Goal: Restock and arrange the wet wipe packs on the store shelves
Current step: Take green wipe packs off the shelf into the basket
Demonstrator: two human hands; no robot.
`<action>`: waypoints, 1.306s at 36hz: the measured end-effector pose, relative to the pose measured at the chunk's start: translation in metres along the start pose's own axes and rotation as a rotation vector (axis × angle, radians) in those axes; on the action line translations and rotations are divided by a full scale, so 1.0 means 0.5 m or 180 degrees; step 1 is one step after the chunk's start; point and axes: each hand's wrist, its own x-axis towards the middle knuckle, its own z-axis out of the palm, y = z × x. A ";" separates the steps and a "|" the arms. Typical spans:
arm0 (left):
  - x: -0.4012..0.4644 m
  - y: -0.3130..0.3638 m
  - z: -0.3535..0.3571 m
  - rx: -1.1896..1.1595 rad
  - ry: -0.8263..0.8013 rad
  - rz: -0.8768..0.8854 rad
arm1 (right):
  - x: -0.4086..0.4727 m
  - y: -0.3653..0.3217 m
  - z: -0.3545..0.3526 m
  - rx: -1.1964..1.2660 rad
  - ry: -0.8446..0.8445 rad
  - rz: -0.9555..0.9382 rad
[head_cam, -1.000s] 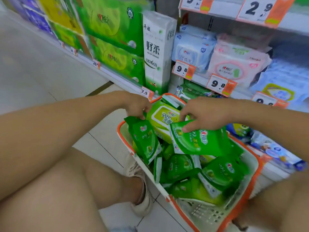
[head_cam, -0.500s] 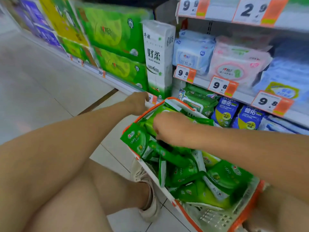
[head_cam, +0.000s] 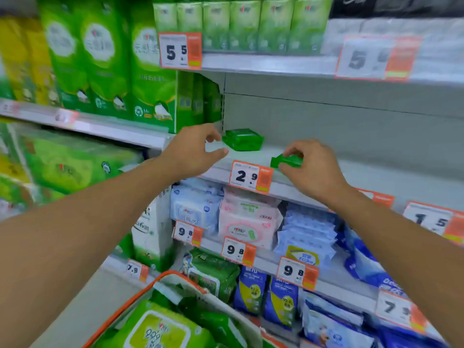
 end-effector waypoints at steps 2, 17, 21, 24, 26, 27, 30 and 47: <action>0.064 0.010 0.014 0.0403 -0.0304 -0.0088 | 0.063 0.044 0.000 -0.0331 -0.0303 0.0178; 0.404 -0.056 0.217 0.1278 -0.1482 -0.0578 | 0.278 0.181 0.081 -0.1237 -0.2536 0.0066; 0.414 -0.068 0.277 0.1232 -0.1288 -0.0157 | 0.275 0.174 0.088 -0.1714 -0.2172 -0.0449; 0.411 -0.052 0.274 0.1475 -0.0848 0.0010 | 0.268 0.185 0.086 -0.1674 -0.1788 -0.0748; 0.408 -0.043 0.254 0.1120 -0.0748 -0.0023 | 0.267 0.193 0.066 -0.1256 -0.1790 -0.0623; 0.403 -0.039 0.244 0.0977 -0.0780 -0.0020 | 0.265 0.195 0.053 -0.0862 -0.1834 -0.0441; 0.361 -0.023 0.213 0.0858 -0.1030 0.0149 | 0.243 0.192 0.023 -0.0041 -0.1862 -0.0130; 0.329 0.036 0.257 0.1413 -0.0541 -0.0091 | 0.174 0.143 0.008 -0.0526 -0.1333 -0.1083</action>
